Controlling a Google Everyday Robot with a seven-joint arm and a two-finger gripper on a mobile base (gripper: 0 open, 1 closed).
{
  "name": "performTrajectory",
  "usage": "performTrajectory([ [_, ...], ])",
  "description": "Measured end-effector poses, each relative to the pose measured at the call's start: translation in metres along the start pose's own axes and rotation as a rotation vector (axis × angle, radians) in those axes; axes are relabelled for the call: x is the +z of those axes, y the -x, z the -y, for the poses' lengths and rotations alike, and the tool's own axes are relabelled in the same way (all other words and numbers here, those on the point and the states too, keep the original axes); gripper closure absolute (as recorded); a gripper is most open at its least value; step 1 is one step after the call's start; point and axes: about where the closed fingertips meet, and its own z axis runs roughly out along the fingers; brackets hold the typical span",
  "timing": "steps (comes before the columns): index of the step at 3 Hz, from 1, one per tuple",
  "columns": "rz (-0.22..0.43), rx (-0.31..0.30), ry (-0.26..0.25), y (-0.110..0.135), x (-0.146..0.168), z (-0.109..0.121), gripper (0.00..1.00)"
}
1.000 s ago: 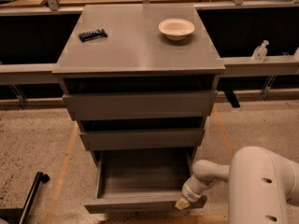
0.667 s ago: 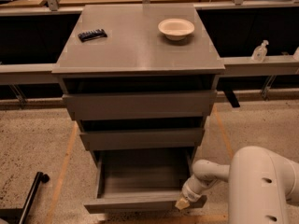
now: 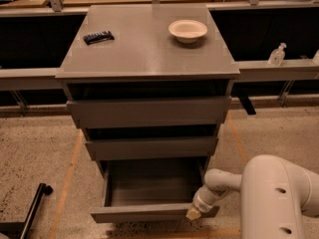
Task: Close bottom drawer
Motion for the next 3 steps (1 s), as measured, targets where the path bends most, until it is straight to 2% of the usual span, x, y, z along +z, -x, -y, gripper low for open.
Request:
performTrajectory([
  [1, 0.008, -0.007, -0.043, 0.007, 0.000, 0.031, 1.00],
  [2, 0.008, -0.007, -0.043, 0.007, 0.000, 0.031, 1.00],
  [3, 0.026, -0.022, -0.075, 0.013, 0.006, 0.048, 1.00],
])
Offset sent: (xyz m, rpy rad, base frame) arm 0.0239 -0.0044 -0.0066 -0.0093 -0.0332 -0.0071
